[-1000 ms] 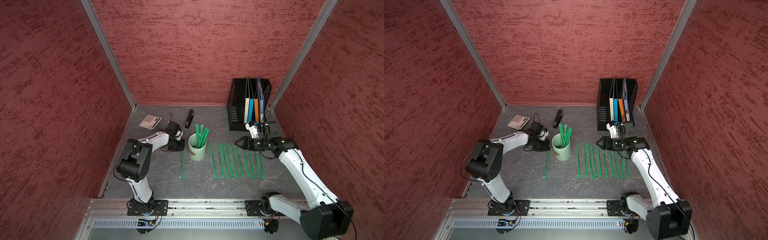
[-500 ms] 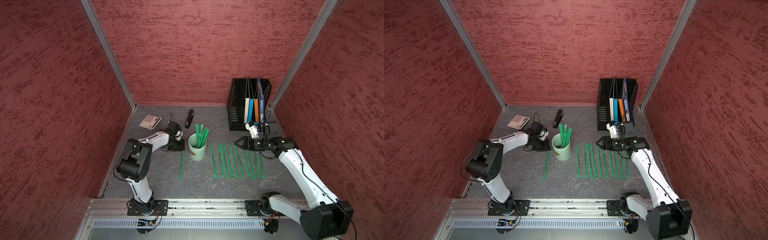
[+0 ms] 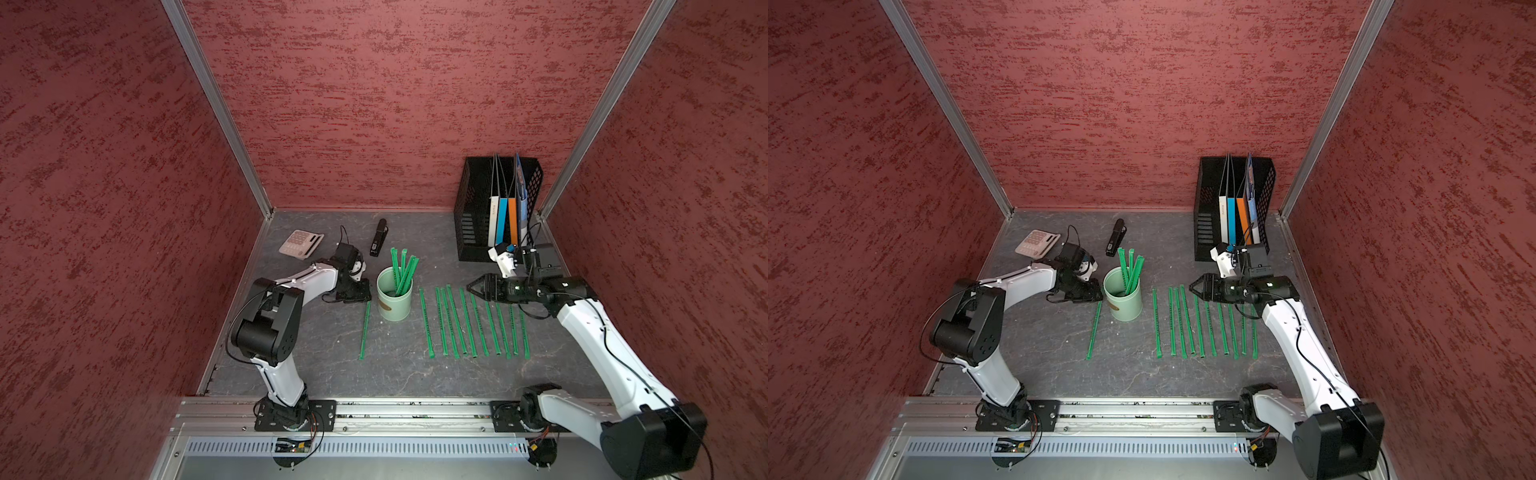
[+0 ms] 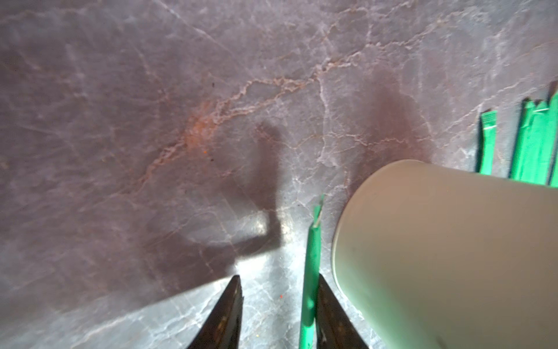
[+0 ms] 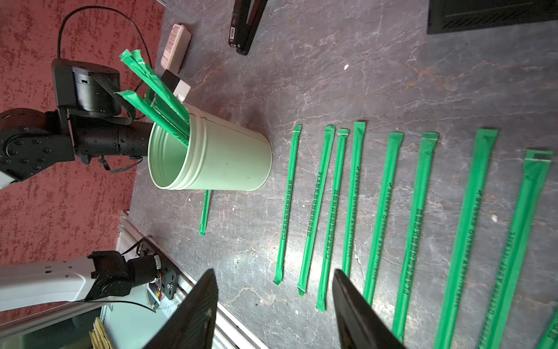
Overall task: Take the straws out of the storage container
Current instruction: Place the straw at the center of the board.
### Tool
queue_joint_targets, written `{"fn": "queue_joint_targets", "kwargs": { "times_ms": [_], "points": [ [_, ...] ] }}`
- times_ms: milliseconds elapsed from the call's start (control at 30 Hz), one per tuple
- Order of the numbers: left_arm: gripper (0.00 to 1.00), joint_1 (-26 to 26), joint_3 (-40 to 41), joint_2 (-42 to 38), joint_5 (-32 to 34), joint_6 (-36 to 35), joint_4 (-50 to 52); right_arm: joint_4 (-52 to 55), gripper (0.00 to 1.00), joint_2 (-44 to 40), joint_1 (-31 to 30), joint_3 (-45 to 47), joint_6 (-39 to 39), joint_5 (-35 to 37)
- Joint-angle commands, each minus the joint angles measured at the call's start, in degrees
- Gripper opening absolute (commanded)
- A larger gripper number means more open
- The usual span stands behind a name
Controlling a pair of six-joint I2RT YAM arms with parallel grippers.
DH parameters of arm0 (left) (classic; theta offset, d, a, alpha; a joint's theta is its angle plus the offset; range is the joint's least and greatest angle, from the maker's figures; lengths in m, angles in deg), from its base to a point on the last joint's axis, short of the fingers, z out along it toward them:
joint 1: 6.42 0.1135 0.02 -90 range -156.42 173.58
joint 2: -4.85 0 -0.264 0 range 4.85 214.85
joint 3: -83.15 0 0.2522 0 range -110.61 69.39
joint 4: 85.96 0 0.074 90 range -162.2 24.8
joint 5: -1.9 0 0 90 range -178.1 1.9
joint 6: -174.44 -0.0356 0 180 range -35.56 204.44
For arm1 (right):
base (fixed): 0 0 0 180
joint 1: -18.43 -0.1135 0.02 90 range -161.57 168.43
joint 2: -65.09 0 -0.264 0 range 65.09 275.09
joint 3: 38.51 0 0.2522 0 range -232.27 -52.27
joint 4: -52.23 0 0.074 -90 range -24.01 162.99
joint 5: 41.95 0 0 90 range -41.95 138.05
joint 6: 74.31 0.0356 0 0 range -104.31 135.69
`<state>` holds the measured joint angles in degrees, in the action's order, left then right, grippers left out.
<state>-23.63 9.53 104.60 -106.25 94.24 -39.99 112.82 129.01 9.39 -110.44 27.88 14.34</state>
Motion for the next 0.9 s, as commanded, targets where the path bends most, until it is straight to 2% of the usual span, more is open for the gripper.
{"fn": "queue_joint_targets", "kwargs": {
  "times_ms": [0,267,500,700,867],
  "points": [
    [0.40,1.1,1.4,-2.7,-4.1,0.0,-2.1,-2.4,0.58,-1.1,-1.2,0.3,-0.1,-3.1],
    [0.41,2.7,2.4,-3.7,-6.9,-1.1,-2.7,-7.5,0.59,-3.5,-6.2,0.7,2.5,-4.9],
    [0.44,2.8,3.2,-6.7,-9.2,-1.3,-4.4,-14.1,0.59,1.9,-14.6,-1.0,6.1,0.8],
    [0.44,3.8,4.5,-9.8,-11.8,-1.5,-5.7,-16.1,0.56,10.7,-21.1,-6.0,5.7,10.1],
    [0.44,4.4,4.7,-12.1,-12.4,-2.1,-4.8,-19.7,0.46,14.1,-22.6,-8.6,7.1,12.8]
  ]
}}
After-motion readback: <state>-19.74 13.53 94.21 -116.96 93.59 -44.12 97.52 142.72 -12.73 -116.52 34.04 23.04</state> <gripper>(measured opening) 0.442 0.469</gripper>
